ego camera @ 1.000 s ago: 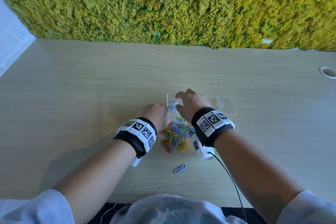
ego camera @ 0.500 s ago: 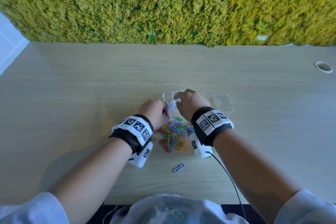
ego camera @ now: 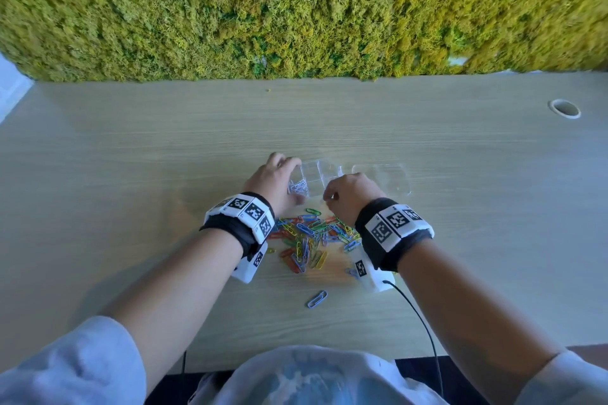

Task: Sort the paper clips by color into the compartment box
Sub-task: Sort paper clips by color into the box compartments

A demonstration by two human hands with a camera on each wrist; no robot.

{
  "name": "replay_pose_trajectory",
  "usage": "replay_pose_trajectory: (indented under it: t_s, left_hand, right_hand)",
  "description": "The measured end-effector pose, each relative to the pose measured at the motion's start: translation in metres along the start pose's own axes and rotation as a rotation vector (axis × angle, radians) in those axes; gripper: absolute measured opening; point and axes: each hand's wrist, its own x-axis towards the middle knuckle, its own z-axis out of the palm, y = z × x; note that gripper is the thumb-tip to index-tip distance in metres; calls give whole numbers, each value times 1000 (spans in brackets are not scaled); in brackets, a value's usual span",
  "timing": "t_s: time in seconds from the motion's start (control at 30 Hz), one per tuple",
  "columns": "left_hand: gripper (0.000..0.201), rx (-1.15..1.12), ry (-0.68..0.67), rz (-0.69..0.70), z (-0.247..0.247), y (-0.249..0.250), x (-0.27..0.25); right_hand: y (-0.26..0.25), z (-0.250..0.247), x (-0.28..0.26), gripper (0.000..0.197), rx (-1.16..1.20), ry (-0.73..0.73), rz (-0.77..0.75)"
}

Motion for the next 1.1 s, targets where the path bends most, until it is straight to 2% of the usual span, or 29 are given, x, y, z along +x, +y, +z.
replay_pose_trajectory:
  t_s: [0.07, 0.27, 0.43, 0.5, 0.57, 0.7, 0.8, 0.87, 0.9, 1.0, 1.1]
  left_hand:
    - [72, -8, -8, 23, 0, 0, 3]
    - [67, -43, -13, 8, -3, -2, 9]
    - [69, -36, -10, 18, -3, -2, 6]
    - [63, -31, 28, -6, -3, -2, 0]
    - [49, -45, 50, -24, -6, -3, -7]
    - [7, -39, -66, 5, -13, -4, -22]
    - [15, -48, -180, 53, -13, 1, -29]
    - [9, -38, -212, 68, -10, 7, -31]
    - [4, -28, -214, 78, -8, 10, -32]
    - [11, 13, -212, 100, -1, 21, -32]
    - [12, 36, -206, 116, 5, 33, -29]
  right_hand:
    - [-8, 6, 2, 26, -70, -42, -13]
    - [-23, 13, 3, 19, -238, -23, -4]
    - [-24, 12, 3, 21, -217, -26, -12]
    - [-23, 12, 4, 20, -192, -42, -12]
    - [-23, 13, 4, 18, -197, -70, -10]
    - [-24, 14, 4, 21, -256, -124, -7]
    - [-23, 14, 6, 38, -294, -158, -10]
    - [-20, 14, 7, 44, -301, -187, -28]
    - [-18, 13, 7, 43, -294, -196, -36]
    - [-9, 8, 1, 28, -196, -183, -50]
    - [3, 4, -5, 19, -9, -91, -16]
